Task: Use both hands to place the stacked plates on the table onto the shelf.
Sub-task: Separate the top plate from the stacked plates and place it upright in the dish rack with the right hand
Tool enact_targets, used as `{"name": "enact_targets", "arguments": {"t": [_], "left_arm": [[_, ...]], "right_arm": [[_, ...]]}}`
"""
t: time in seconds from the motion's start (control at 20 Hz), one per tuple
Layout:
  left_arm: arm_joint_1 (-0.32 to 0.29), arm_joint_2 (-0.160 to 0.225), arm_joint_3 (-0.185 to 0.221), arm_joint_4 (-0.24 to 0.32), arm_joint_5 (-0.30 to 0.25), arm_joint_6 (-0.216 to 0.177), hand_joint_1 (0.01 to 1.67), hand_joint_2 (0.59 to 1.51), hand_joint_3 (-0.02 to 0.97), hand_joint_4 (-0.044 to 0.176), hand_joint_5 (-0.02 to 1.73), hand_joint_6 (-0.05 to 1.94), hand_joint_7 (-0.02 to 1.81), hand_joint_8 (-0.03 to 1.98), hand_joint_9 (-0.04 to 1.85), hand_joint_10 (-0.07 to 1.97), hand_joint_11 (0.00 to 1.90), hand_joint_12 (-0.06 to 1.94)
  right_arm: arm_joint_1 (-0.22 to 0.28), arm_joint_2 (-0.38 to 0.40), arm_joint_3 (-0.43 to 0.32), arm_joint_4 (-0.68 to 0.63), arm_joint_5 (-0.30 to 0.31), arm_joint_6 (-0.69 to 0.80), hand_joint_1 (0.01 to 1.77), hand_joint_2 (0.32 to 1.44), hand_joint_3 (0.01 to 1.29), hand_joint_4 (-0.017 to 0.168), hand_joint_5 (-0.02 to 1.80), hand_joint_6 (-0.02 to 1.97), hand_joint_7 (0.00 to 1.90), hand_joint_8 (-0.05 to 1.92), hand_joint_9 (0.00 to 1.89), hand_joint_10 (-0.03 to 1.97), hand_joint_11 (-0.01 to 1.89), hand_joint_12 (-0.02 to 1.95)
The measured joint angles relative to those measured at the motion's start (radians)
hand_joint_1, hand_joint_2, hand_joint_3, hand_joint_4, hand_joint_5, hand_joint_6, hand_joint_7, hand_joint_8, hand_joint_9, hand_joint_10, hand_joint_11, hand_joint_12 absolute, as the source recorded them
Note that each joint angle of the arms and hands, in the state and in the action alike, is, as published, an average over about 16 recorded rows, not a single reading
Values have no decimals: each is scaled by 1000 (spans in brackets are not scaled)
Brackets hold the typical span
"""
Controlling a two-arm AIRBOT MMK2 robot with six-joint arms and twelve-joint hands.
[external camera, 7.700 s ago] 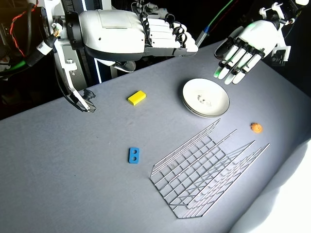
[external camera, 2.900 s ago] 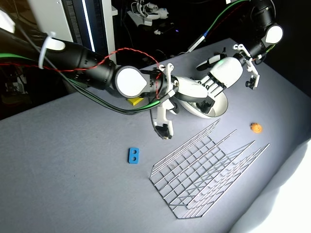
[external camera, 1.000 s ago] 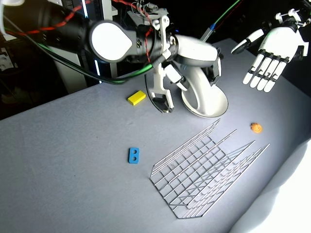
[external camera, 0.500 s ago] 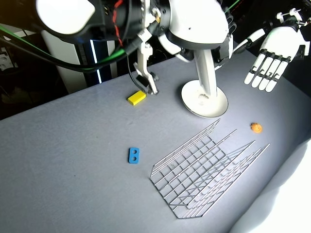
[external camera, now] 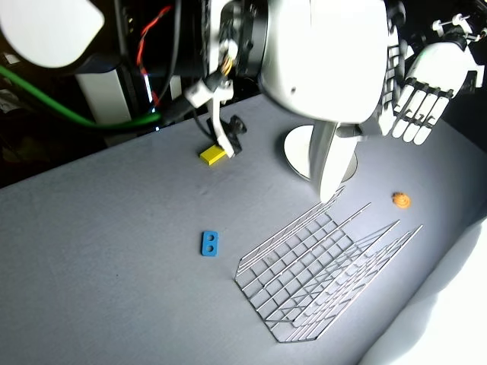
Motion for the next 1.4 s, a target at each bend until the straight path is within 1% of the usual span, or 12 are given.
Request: {"name": "enact_targets", "arguments": {"t": [0.3,0.65,1.05,1.3,1.4], "left_arm": [[24,-5,-26,38,2,21,15,1079,20,3,17,15,19,-6,19,8,14,-2],[78,-22,-43,61,11,42,15,1086,19,4,21,15,18,-6,19,8,14,-1],[144,-54,-39,62,34,49,15,1094,19,4,22,14,16,-6,19,8,14,0],[169,-68,-37,64,50,54,15,1097,19,3,21,14,14,-7,19,8,14,-1],[176,-73,-36,67,57,56,15,1096,18,2,21,14,14,-7,19,8,14,-1]], "right_arm": [[-19,-12,88,66,-28,24,1367,988,15,-6,866,1026,1027,829,993,1159,853,1295],[-75,-58,191,111,-18,32,1357,989,15,-7,887,991,1049,800,1011,1049,851,1286],[-153,-138,297,158,10,40,1326,989,15,-3,895,998,1053,819,1087,686,850,1263],[-205,-183,357,193,25,43,1298,1002,14,-1,897,999,1056,836,1110,581,853,1248],[-224,-197,376,206,32,43,1287,1012,14,-1,893,999,1053,857,1128,499,848,1253]]}}
